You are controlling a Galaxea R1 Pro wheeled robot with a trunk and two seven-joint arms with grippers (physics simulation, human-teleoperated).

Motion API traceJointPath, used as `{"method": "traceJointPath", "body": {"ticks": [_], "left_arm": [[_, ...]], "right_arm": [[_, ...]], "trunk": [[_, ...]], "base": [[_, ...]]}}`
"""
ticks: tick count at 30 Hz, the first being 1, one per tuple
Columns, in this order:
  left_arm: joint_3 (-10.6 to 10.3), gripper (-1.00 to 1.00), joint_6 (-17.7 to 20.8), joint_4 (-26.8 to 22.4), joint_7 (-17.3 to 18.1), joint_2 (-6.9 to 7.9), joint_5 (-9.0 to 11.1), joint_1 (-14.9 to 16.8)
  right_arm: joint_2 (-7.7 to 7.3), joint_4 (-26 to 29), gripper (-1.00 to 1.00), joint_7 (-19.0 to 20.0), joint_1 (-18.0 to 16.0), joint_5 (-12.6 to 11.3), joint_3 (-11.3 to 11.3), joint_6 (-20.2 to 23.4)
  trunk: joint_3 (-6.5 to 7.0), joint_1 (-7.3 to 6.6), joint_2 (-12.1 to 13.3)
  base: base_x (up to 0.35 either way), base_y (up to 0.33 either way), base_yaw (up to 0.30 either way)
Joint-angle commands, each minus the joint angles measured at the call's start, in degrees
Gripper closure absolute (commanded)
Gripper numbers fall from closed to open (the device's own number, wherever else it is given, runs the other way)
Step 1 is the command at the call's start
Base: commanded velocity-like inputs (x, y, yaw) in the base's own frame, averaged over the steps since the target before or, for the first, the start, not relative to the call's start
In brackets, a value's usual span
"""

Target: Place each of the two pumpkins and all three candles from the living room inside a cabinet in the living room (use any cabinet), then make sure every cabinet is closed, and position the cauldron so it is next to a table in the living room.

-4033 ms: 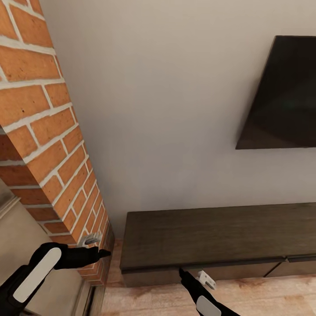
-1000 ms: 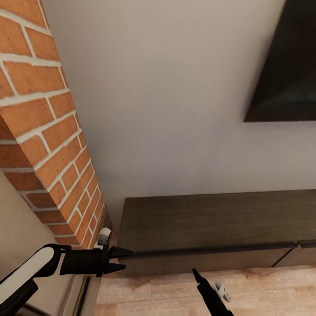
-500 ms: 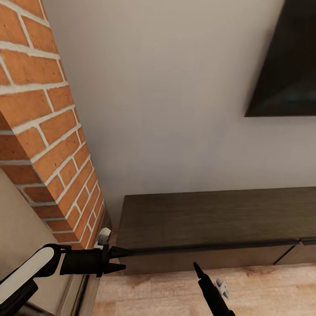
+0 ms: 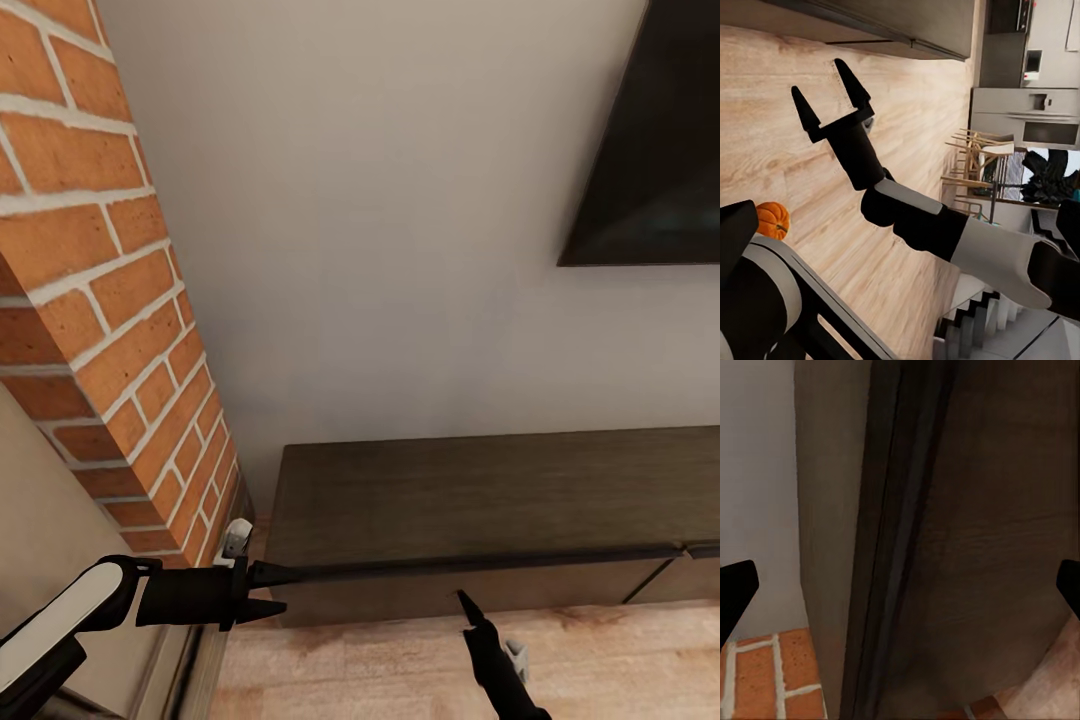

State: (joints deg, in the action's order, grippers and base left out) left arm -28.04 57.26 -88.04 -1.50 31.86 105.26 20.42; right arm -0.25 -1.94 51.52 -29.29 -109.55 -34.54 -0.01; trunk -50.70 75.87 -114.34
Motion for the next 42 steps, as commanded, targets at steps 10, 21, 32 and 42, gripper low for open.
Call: {"method": "traceJointPath", "body": {"ticks": [10,21,32,42], "left_arm": [[-0.1,-1.0,0.0,0.0,-0.1,0.05,0.3,0.1],[-0.2,-1.0,0.0,0.0,-0.1,-0.04,0.3,0.1],[-0.2,-1.0,0.0,0.0,-0.2,-0.19,0.3,0.1],[-0.2,-1.0,0.0,0.0,-0.2,-0.22,0.2,0.1]], "right_arm": [[-0.12,-0.1,-1.0,0.2,-0.1,-0.6,0.4,-0.9],[-0.88,1.2,-1.0,3.1,-0.1,-0.6,0.4,-4.2],[-1.16,5.4,-1.0,4.0,-0.1,-0.6,0.4,-4.5],[-1.23,5.5,-1.0,3.6,-0.1,-0.6,0.5,-4.9]], "trunk": [[-0.05,-0.01,0.0],[-1.66,1.97,-3.6],[-2.56,3.07,-5.6],[-3.1,3.73,-6.8]], "base": [[0.0,0.0,0.0],[0.0,0.0,0.0],[0.0,0.0,0.0],[0.0,0.0,0.0]]}}
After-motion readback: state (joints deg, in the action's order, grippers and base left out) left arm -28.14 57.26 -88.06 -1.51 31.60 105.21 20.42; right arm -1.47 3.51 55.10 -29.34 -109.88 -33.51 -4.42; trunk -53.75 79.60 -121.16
